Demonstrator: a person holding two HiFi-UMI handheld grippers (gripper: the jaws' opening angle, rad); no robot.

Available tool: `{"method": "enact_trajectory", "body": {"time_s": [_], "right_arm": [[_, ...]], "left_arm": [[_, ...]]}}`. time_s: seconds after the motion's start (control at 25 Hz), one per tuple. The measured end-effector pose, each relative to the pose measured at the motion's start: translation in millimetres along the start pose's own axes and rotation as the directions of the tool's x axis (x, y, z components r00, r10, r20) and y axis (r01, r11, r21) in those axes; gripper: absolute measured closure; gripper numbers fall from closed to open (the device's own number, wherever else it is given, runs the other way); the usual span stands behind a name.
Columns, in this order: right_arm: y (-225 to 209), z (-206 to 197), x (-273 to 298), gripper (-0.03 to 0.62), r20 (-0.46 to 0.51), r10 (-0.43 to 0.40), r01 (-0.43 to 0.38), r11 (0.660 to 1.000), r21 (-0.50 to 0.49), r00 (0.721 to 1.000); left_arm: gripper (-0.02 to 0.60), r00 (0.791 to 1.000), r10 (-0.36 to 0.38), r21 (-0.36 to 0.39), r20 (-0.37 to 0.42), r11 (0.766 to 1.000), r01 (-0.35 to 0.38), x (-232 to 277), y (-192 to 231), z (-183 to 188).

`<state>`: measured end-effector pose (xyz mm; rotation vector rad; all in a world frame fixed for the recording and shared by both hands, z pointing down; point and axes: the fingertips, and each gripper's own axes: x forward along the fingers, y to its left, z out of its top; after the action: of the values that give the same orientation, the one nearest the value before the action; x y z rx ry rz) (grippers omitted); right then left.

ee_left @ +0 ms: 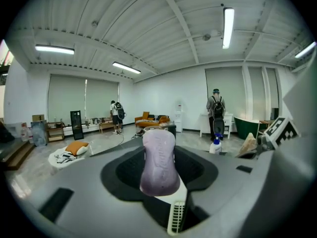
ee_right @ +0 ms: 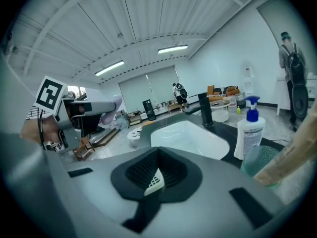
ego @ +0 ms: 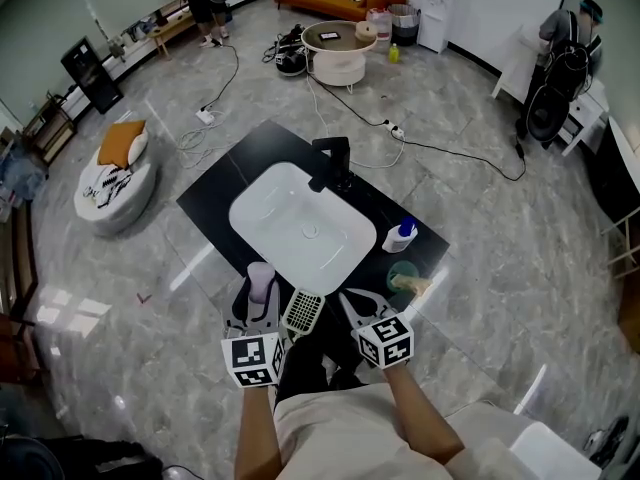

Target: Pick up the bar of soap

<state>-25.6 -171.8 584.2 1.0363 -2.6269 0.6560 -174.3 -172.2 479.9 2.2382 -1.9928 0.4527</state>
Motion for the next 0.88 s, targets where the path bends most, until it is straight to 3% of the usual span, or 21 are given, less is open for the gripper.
{"method": "enact_trajectory", "body": {"time_s": [0.12, 0.4, 0.88], "right_arm": [[6, 2, 5, 0.589, -0.001, 0.017, -0.017, 1.0, 0.002, 1.0], [16, 8, 12, 0.589, 0.013, 0.01, -0.01, 1.0, -0.011, 1.0], [23, 10, -21, 0.589, 0.086, -0.169, 0.169, 0.986, 0.012, 0.982]], "left_arm": [[0.391, 1.0, -0.014, 0.033, -0.027, 0.999, 0.015, -1, -3, -8], [0.391, 1.0, -0.025, 0.0, -0.009, 1.0, 0.025, -3, 3, -12], [0.391, 0.993, -0.121, -0.05, -0.007, 0.991, 0.121, -19, -9, -19]]}}
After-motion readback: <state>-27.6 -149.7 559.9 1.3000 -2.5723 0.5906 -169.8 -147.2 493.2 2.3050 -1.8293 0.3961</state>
